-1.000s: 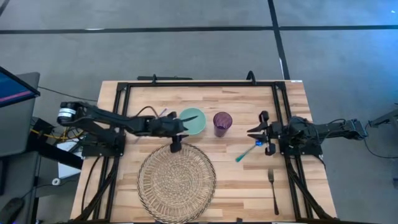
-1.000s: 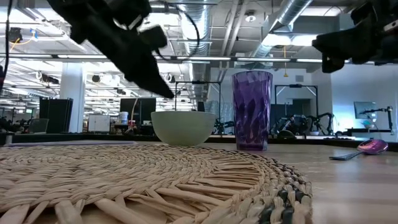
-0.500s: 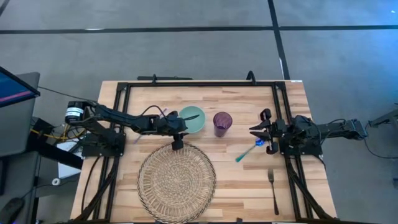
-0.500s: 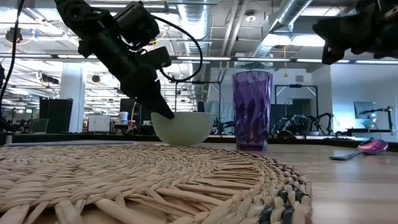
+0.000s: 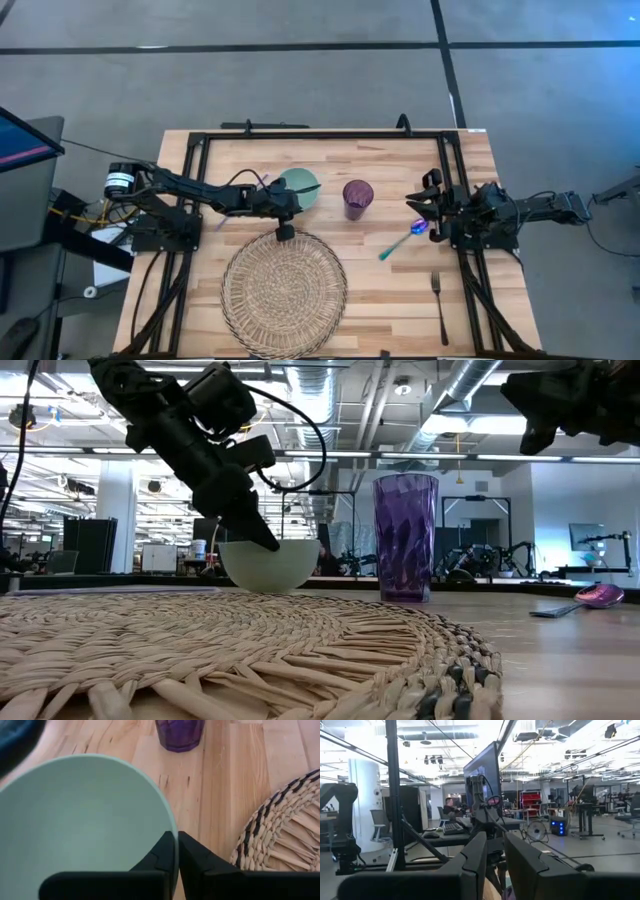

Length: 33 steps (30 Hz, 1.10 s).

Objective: Pick & Place Utensil
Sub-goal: Put the green bowl on the brown mat

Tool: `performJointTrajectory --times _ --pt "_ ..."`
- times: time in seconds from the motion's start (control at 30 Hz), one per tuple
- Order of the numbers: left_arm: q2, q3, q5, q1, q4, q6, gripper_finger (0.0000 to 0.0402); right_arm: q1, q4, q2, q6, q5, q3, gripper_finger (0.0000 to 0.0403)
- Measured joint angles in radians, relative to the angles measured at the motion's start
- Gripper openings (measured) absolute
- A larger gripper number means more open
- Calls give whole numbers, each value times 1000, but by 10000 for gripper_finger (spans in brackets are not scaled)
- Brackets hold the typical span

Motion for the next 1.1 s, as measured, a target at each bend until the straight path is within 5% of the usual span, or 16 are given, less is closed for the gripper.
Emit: performJointTrajectory --times 0.6,0.87,1.1 --pt "-63 -1 -30 -65 5 41 10 1 160 264 56 49 48 78" --pt "-250 1 -56 -277 -27 -37 11 1 249 425 56 52 85 117" --pt "-254 1 -55 -535 -75 -143 19 1 248 495 56 53 126 140"
